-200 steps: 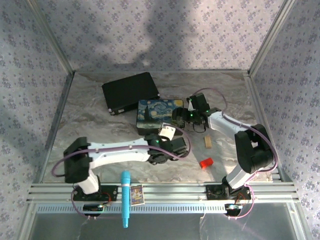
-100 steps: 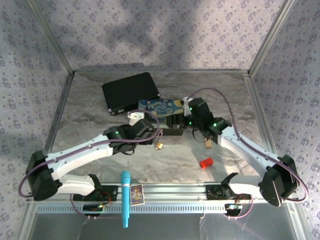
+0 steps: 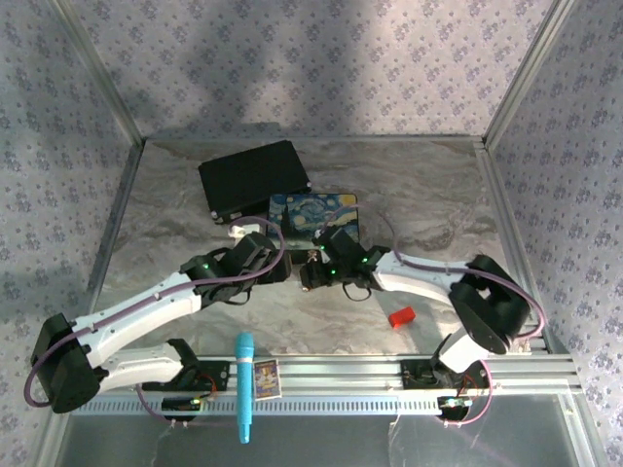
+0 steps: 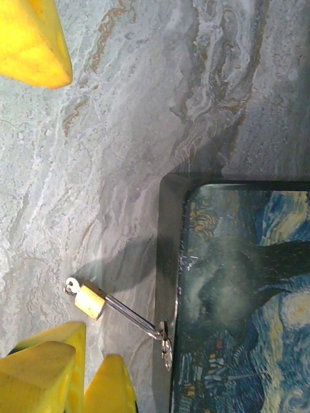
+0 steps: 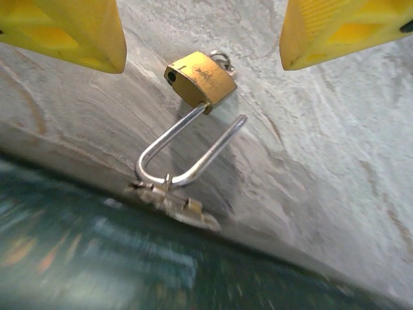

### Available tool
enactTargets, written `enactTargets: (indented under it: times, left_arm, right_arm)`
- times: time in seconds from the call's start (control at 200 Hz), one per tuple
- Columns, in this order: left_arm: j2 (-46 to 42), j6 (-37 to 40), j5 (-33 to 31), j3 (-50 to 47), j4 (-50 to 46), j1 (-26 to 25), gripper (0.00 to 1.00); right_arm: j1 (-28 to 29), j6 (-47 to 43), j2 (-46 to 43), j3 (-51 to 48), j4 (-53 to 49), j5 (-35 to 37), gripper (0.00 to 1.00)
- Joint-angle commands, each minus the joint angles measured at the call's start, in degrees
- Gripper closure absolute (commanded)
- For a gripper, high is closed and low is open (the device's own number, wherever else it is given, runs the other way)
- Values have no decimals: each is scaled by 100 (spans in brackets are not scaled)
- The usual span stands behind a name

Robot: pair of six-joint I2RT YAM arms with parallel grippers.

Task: Unlock a padlock with a key

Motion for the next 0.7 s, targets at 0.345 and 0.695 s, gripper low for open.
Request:
enactTargets:
  times: [0.345, 0.695]
  left_arm:
    - [104, -87, -213, 78, 67, -136, 0]
    - [173, -43, -262, 156, 16, -134, 0]
  right_arm:
    - [176, 155, 608, 2, 506, 193, 45]
    - [223, 276, 639, -324, 618, 262, 60]
